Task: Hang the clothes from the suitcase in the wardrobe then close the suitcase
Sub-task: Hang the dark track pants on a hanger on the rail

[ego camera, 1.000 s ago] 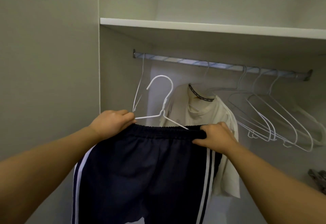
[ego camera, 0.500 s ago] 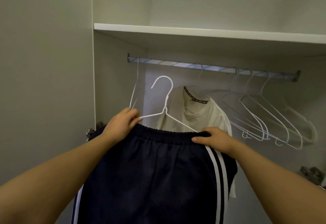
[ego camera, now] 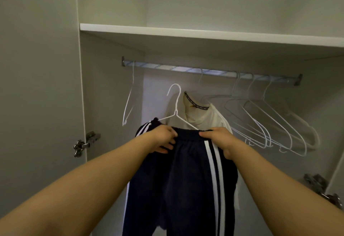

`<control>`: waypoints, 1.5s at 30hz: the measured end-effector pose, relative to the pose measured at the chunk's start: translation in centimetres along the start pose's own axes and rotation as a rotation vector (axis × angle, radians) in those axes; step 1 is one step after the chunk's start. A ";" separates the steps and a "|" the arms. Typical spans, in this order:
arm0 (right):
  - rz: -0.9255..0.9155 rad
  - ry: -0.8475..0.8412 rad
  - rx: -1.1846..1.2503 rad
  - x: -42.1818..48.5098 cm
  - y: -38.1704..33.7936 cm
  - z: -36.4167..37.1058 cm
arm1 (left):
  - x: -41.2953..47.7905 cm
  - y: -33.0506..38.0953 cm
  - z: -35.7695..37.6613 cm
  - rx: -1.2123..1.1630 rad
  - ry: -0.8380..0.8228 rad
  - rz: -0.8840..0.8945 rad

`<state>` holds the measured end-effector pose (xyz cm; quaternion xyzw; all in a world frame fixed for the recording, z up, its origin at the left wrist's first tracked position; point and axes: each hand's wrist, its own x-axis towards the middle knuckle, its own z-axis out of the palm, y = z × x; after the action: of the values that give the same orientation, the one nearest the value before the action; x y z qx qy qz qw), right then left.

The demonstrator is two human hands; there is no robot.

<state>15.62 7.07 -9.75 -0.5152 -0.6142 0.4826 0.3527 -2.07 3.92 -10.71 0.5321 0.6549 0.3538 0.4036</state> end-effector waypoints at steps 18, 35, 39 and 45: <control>-0.140 0.077 0.406 7.5 -6.4 4.8 | 3.6 7.4 -0.6 -0.508 0.136 0.078; -0.131 0.122 0.302 18.1 -9.2 10.8 | 12.8 7.0 -8.9 -0.467 0.120 0.093; -0.117 0.119 0.305 18.5 -8.2 11.9 | 13.7 6.0 -9.5 -0.444 0.118 0.063; -0.103 0.134 0.320 18.3 -7.3 12.6 | 13.4 5.5 -9.2 -0.361 0.142 0.002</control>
<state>-2.25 21.94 -7.53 -0.4516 -0.5303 0.5199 0.4946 -9.57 17.81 -3.92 0.4252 0.6073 0.5024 0.4449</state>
